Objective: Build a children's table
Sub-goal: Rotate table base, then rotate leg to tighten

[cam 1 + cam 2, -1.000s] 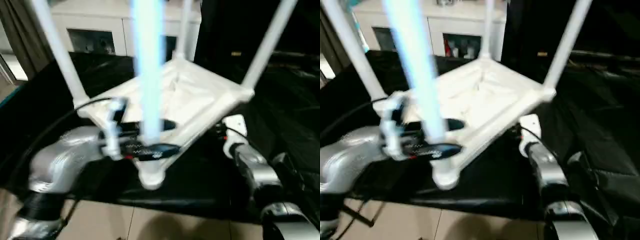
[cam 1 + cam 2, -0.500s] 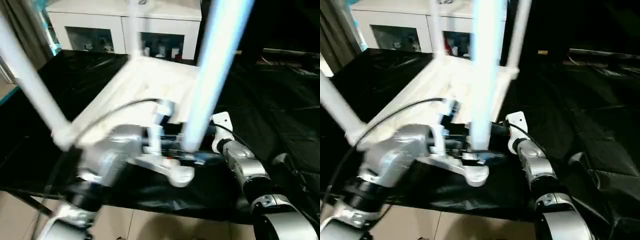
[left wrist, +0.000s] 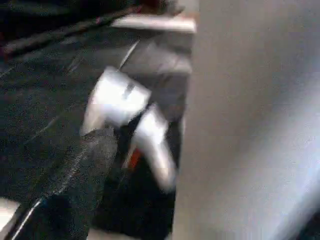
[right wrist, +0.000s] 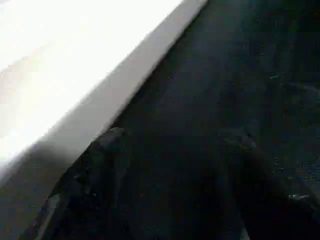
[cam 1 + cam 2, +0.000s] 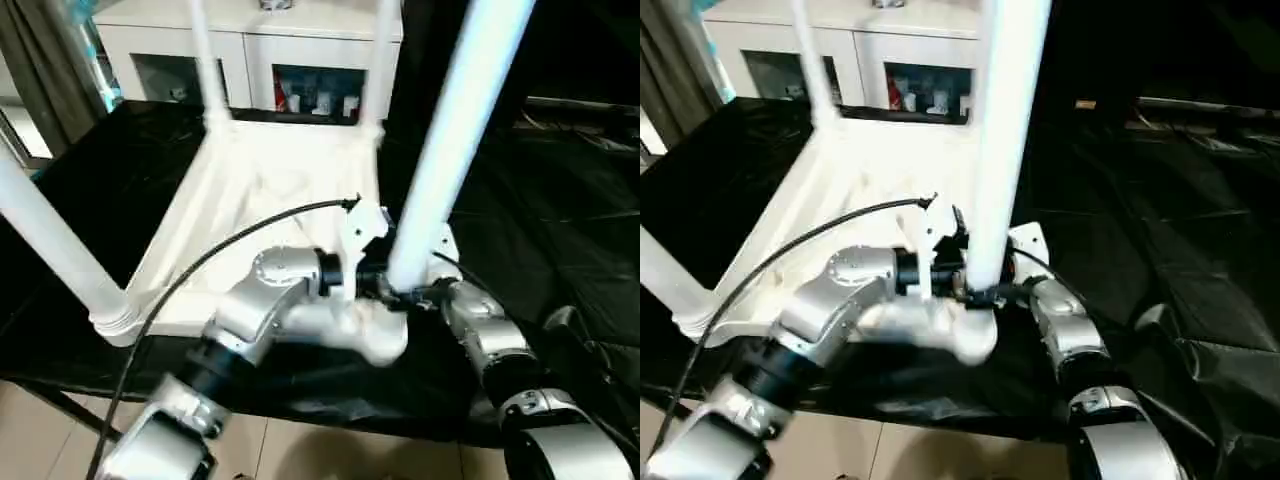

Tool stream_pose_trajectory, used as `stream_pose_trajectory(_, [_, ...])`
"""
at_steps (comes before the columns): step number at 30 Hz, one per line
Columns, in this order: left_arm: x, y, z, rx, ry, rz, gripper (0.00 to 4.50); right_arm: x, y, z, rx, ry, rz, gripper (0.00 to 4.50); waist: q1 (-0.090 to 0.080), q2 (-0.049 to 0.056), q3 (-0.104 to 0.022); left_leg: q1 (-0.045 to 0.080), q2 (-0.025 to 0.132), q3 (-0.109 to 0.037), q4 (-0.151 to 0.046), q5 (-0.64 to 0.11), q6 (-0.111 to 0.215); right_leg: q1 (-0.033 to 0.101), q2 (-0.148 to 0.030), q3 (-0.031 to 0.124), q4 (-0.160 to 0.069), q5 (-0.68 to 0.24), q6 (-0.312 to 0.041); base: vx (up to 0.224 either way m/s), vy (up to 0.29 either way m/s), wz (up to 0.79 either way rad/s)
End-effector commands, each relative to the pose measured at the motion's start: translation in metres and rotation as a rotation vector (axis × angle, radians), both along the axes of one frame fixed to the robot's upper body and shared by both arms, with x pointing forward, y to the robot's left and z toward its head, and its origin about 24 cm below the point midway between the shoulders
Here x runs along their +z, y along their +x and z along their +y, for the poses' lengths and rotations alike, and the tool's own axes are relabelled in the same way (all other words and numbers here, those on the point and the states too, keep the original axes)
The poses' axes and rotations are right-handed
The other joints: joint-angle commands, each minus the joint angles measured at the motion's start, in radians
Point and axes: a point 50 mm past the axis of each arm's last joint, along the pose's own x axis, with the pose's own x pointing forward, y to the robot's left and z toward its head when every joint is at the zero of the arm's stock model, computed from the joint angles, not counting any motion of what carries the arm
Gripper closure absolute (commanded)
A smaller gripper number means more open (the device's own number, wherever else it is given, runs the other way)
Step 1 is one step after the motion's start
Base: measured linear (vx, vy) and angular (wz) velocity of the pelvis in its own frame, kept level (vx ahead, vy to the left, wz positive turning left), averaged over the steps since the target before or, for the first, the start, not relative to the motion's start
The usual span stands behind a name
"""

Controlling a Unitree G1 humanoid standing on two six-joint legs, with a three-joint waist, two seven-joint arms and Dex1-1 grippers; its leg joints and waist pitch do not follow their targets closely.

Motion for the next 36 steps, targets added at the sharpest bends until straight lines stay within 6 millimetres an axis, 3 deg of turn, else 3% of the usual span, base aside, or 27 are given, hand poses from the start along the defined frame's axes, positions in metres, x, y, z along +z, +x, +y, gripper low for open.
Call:
stream_pose_trajectory(1, [-0.013, 0.003, 0.017, 0.049, 0.081, -0.005, 0.03, 0.012, 0.0, -0.015, 0.009, 0.008, -0.05, 1.32, 0.008, -0.007, -0.065, -0.001, 0.074, -0.039, -0.063, -0.154, 0.069, 0.056, -0.092, 0.068, -0.086, -0.253, -0.181, 0.0, 0.0, 0.0])
stream_pose_trajectory(4, [-0.022, 0.003, 0.027, 0.046, 0.125, -0.032, 0.03, 0.018, -0.008, -0.03, 0.085, -0.015, -0.06, 1.32, 0.011, -0.008, -0.067, -0.001, 0.073, -0.038, -0.062, -0.152, 0.078, 0.056, -0.09, 0.068, -0.086, -0.238, -0.17, 0.0, 0.0, 0.0])
stream_pose_trajectory(7, [-0.025, -0.001, 0.034, -0.013, 0.117, -0.011, 0.03, 0.025, -0.02, -0.04, 0.222, -0.035, -0.05, 1.32, 0.015, -0.008, -0.07, -0.003, 0.074, -0.039, -0.06, -0.137, 0.093, 0.058, -0.093, 0.068, -0.082, -0.207, -0.179, 0.0, 0.0, 0.0])
stream_pose_trajectory(8, [-0.027, -0.002, 0.036, -0.034, 0.126, 0.004, 0.32, 0.027, -0.025, -0.043, 0.281, -0.048, -0.044, 1.32, 0.016, -0.007, -0.07, -0.005, 0.077, -0.038, -0.06, -0.126, 0.106, 0.057, -0.094, 0.069, -0.078, -0.175, -0.199, 0.0, 0.0, 0.0])
stream_pose_trajectory(11, [-0.03, -0.002, 0.04, -0.063, 0.149, 0.021, 0.39, 0.032, -0.038, -0.049, 0.393, -0.071, -0.02, 1.32, 0.024, -0.011, -0.069, -0.009, 0.078, -0.037, -0.059, -0.118, 0.122, 0.057, -0.093, 0.067, -0.077, -0.16, -0.204, 0.0, 0.0, 0.0])
stream_pose_trajectory(16, [-0.038, 0.005, 0.051, -0.124, 0.215, 0.033, 0.83, 0.047, -0.061, -0.061, 0.585, -0.122, 0.039, 1.32, 0.038, -0.01, -0.064, -0.003, 0.073, -0.037, -0.059, -0.163, 0.121, 0.054, -0.088, 0.063, -0.1, -0.302, -0.131, 0.0, 0.0, 0.0])
stream_pose_trajectory(17, [-0.038, 0.007, 0.052, -0.132, 0.226, 0.036, 0.82, 0.05, -0.064, -0.062, 0.607, -0.124, 0.047, 1.32, 0.037, -0.007, -0.063, -0.003, 0.074, -0.038, -0.061, -0.169, 0.114, 0.052, -0.088, 0.062, -0.101, -0.31, -0.127, 0.0, 0.0, 0.0])
stream_pose_trajectory(18, [-0.037, 0.011, 0.055, -0.148, 0.26, 0.029, 1.15, 0.055, -0.07, -0.062, 0.657, -0.12, 0.066, 1.32, 0.036, -0.004, -0.063, -0.004, 0.075, -0.04, -0.062, -0.173, 0.11, 0.053, -0.09, 0.062, -0.101, -0.307, -0.131, 0.0, 0.0, 0.0])
stream_pose_trajectory(22, [-0.038, 0.018, 0.059, -0.149, 0.332, 0.006, 1.36, 0.06, -0.078, -0.059, 0.715, -0.11, 0.09, 1.32, 0.037, -0.008, -0.068, -0.005, 0.076, -0.042, -0.06, -0.165, 0.109, 0.056, -0.093, 0.062, -0.096, -0.275, -0.143, 0.0, 0.0, 0.0])
stream_pose_trajectory(24, [-0.039, 0.022, 0.06, -0.146, 0.364, -0.01, 1.48, 0.063, -0.083, -0.058, 0.746, -0.098, 0.108, 1.32, 0.039, -0.002, -0.067, -0.005, 0.074, -0.042, -0.058, -0.16, 0.116, 0.055, -0.091, 0.061, -0.098, -0.268, -0.141, 0.0, 0.0, 0.0])
stream_pose_trajectory(28, [-0.037, 0.025, 0.061, -0.168, 0.364, 0.009, 1.74, 0.066, -0.092, -0.055, 0.8, -0.083, 0.143, 1.32, 0.04, -0.003, -0.07, -0.009, 0.074, -0.043, -0.057, -0.142, 0.124, 0.059, -0.092, 0.057, -0.096, -0.239, -0.145, 0.0, 0.0, 0.0])
stream_pose_trajectory(36, [-0.042, 0.026, 0.065, -0.199, 0.387, 0.042, 2.55, 0.068, -0.097, -0.057, 0.805, -0.088, 0.177, 1.32, 0.048, -0.002, -0.072, -0.01, 0.075, -0.043, -0.054, -0.135, 0.122, 0.059, -0.096, 0.056, -0.097, -0.219, -0.165, 0.0, 0.0, 0.0])
